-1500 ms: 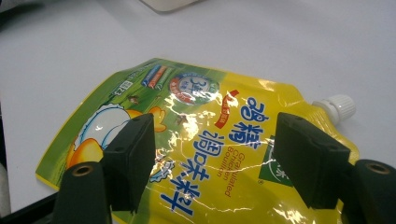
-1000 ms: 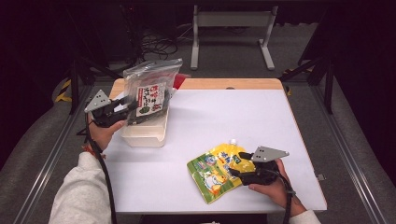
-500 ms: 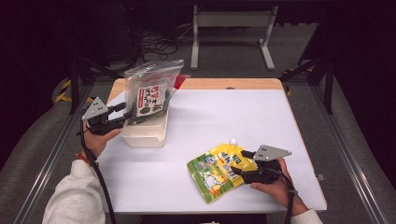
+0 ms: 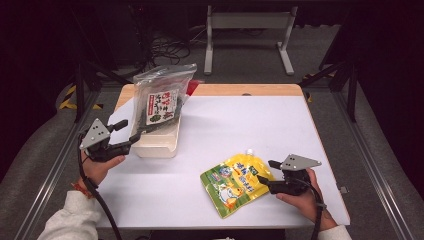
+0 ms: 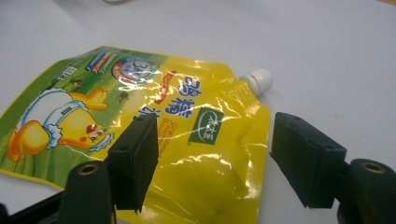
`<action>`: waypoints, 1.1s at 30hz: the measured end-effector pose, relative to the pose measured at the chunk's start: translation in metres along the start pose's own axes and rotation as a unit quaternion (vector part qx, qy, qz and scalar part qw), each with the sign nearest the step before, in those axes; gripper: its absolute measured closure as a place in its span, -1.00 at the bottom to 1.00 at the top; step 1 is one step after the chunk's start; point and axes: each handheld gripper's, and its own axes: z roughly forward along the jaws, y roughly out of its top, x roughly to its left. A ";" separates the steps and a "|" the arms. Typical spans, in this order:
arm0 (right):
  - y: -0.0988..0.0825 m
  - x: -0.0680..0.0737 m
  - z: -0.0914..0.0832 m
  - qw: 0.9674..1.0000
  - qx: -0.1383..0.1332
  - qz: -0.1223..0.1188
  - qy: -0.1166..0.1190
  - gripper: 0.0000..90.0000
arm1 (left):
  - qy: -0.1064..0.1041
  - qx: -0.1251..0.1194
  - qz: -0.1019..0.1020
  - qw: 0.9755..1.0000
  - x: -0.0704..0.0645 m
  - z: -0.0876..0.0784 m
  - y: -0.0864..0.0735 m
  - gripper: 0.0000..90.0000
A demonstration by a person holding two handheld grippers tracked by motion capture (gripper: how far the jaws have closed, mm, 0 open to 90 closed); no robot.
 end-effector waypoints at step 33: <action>-0.022 -0.019 0.017 0.986 0.045 0.142 0.075 -0.44 | -0.244 0.146 0.051 0.957 -0.133 0.067 -0.033 -0.37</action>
